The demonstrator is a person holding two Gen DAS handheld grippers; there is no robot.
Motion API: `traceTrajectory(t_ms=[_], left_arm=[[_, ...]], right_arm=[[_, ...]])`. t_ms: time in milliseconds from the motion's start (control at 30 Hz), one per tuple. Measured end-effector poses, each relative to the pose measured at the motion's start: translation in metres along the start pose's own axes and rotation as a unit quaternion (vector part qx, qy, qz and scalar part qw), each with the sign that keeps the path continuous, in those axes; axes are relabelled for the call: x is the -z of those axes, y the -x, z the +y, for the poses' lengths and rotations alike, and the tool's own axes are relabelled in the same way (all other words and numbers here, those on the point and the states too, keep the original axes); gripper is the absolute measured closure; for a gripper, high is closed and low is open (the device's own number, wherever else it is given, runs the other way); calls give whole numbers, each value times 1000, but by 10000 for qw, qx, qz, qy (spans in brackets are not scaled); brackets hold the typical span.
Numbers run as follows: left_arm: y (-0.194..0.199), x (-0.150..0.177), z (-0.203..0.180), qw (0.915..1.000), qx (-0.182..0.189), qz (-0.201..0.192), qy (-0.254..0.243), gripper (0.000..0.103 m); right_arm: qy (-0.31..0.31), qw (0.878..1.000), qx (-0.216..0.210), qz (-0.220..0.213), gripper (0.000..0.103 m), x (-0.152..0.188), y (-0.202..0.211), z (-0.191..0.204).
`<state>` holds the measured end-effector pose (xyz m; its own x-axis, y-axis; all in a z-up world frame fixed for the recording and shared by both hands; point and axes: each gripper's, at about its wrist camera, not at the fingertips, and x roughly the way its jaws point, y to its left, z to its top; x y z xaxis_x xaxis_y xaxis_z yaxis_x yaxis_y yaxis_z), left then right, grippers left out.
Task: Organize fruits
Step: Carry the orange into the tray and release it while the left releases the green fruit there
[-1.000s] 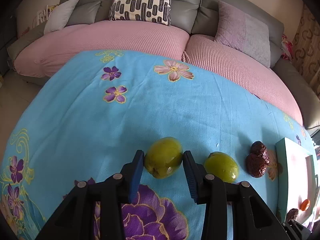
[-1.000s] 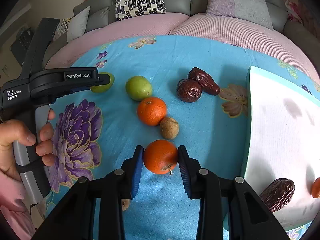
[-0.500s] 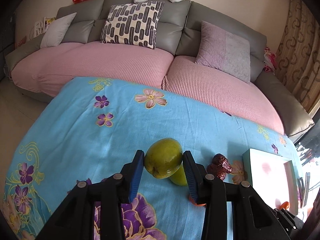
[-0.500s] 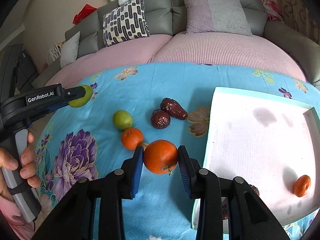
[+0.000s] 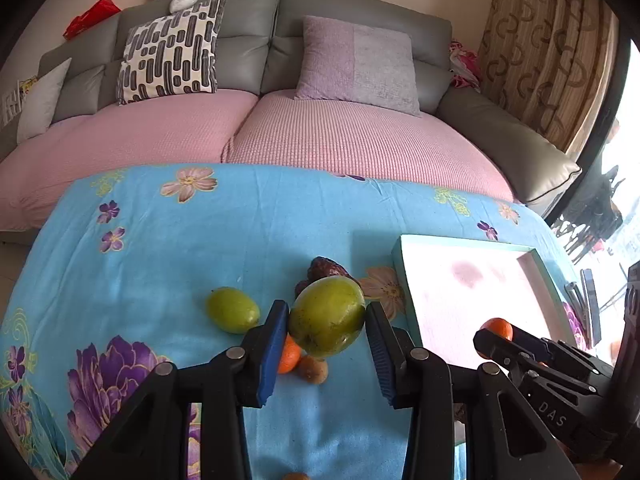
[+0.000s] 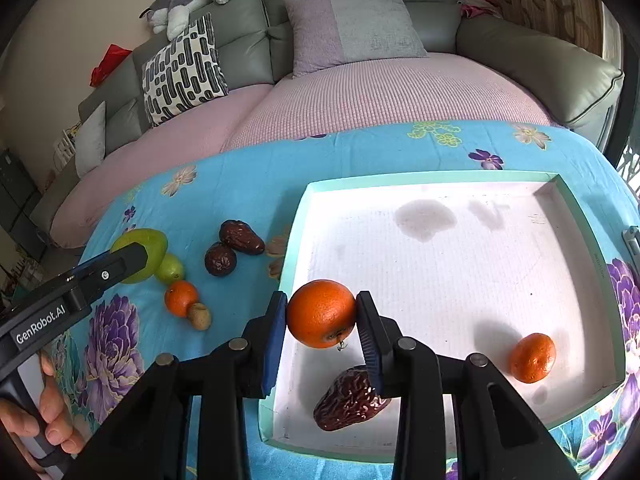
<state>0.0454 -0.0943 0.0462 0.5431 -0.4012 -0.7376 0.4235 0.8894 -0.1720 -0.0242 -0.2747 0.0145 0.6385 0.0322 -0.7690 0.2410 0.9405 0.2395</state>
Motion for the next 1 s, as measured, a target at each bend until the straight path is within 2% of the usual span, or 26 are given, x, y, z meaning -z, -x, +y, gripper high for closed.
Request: traceTrajectory(t_ms=[267, 367, 633, 1000], left_arm=[[-11, 18, -66, 9959, 425, 177, -778, 61], [-16, 24, -84, 9939, 546, 230, -929, 61], [-32, 31, -111, 9891, 767, 173, -1242, 61], [-66, 49, -117, 9870, 681, 491, -1372, 61]], right_arm=[[-588, 9967, 555, 16, 66, -1, 11, -56], [-783, 9938, 792, -28, 66, 0, 17, -76], [-1155, 9861, 1183, -175, 66, 2, 27, -116], [-1272, 9844, 1216, -17, 66, 3, 10, -131]])
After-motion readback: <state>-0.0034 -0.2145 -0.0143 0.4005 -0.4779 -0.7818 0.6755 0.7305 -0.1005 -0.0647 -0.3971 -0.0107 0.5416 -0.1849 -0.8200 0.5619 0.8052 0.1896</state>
